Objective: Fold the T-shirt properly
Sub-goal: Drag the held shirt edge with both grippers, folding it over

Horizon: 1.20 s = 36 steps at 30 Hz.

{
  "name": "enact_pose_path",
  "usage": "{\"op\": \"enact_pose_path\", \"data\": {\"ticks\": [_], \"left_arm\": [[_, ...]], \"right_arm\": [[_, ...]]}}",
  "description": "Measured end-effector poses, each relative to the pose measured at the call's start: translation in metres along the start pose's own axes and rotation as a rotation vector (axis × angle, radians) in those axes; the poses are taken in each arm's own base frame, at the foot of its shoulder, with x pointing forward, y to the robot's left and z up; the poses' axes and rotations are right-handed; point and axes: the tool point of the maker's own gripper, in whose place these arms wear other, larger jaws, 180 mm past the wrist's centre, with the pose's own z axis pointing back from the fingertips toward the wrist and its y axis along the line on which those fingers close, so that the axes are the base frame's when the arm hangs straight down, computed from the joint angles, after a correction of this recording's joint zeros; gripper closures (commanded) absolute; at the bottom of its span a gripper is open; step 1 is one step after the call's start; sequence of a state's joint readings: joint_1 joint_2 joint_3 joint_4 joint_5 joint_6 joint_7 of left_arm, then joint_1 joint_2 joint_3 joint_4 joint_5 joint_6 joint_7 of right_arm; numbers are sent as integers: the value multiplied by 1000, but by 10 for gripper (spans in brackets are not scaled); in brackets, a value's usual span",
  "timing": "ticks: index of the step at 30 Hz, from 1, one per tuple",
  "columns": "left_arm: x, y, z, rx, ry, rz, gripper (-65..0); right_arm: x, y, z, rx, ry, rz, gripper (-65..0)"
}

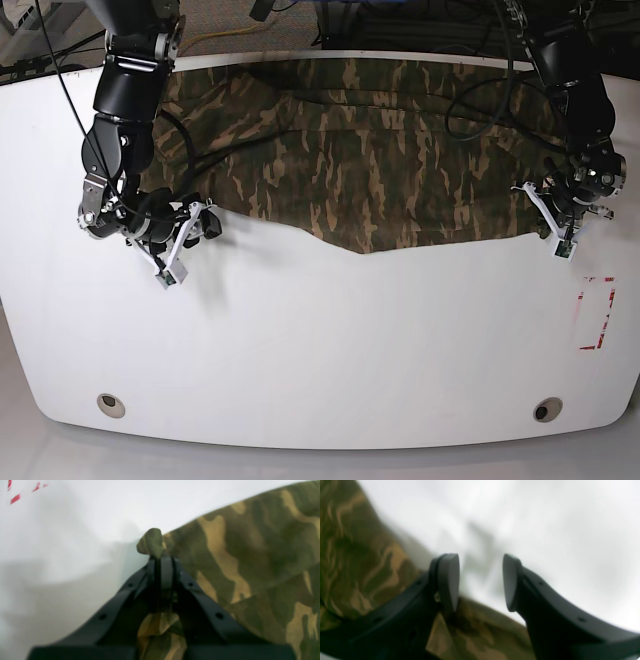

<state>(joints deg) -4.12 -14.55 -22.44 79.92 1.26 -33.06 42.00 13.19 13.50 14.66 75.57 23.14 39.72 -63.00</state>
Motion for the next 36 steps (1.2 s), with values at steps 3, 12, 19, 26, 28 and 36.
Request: {"op": "enact_pose_path", "data": {"ticks": [3, 12, 19, 26, 28, 36], "left_arm": [[0, 1, 0, 3, 2, -2, 0], [0, 1, 0, 1, 0, -3, 0], [0, 0, 0, 0, 1, -3, 0], [0, 0, 0, 0, 1, -4, 0], [0, 0, 0, 0, 2, -5, 0], [0, 0, 0, 0, 2, -5, 0]], "right_arm": [[-21, 1, -3, 5, 36, -13, -271], [-42, 24, 22, -31, 57, 90, -274], [-41, 38, 29, -33, 42, 115, -274], [-46, 41, 23, -20, 27, 99, -273], [-50, 41, 16, 2, 35, 70, -273], [-33, 31, 15, -15, 15, 71, -274]]}}
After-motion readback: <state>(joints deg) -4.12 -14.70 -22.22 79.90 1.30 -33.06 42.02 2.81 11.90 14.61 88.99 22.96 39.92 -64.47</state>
